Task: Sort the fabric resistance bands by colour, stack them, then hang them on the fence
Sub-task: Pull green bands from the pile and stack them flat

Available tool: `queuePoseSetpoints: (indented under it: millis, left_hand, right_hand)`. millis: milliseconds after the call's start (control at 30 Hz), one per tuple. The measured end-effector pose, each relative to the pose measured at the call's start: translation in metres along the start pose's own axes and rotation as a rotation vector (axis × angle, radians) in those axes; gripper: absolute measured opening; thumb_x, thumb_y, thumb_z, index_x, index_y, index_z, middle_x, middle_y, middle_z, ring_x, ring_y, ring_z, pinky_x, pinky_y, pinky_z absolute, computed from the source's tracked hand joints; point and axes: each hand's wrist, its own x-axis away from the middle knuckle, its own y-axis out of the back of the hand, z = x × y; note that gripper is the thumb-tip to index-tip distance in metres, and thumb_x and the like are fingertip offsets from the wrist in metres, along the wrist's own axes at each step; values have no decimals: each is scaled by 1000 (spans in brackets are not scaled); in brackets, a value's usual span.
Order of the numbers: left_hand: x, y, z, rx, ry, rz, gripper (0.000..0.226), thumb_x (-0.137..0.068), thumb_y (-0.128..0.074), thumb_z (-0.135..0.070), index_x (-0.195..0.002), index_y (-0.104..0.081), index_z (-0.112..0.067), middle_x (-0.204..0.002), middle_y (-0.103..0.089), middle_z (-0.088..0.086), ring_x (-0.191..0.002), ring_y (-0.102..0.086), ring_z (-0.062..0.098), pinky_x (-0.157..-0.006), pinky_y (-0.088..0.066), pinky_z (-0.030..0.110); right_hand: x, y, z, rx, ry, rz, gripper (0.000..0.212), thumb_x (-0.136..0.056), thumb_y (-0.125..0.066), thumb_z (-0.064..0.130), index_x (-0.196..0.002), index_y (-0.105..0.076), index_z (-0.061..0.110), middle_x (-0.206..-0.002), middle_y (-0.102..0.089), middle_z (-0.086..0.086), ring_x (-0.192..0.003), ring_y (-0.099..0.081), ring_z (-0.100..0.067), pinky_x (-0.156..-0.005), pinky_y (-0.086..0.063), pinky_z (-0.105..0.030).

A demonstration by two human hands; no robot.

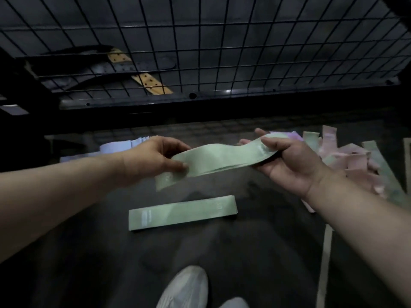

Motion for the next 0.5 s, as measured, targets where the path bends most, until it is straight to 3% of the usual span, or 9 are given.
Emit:
queuePoseSetpoints:
  millis: [100, 233, 400, 500]
  left_hand:
    - [14, 10, 9, -13, 29, -23, 25, -82, -73, 1, -103, -72, -11, -95, -76, 3, -82, -69, 12, -75, -56, 20]
    - [19, 18, 28, 21, 79, -44, 22, -79, -74, 3, -96, -73, -11, -94, -75, 7, -80, -68, 14, -74, -56, 21]
    - [18, 20, 44, 14, 119, -10, 21, -79, -74, 3, -95, -73, -10, -87, -75, 2, -76, -67, 10, -69, -52, 17]
    - [18, 21, 58, 1, 203, 35, 18, -80, -76, -6, -97, -73, -10, -89, -74, 5, -75, -65, 12, -69, -51, 22]
  right_hand:
    - [2, -8, -13, 40, -39, 32, 38, -85, -56, 11, -122, -64, 11, -133, -58, -25, -116, -62, -36, -79, -57, -56]
    - [0, -13, -25, 19, -97, 43, 49, -87, -59, 24, -134, -59, 10, -118, -63, -15, -107, -62, -31, -94, -51, -48]
    - [-14, -5, -48, 67, -123, -17, 36, -98, -44, 12, -129, -57, 0, -123, -68, -14, -105, -66, -25, -83, -55, -39]
    - [-22, 2, -63, 204, -121, -65, 29, -101, -46, 12, -123, -60, 0, -114, -72, -13, -95, -71, -20, -80, -58, -35]
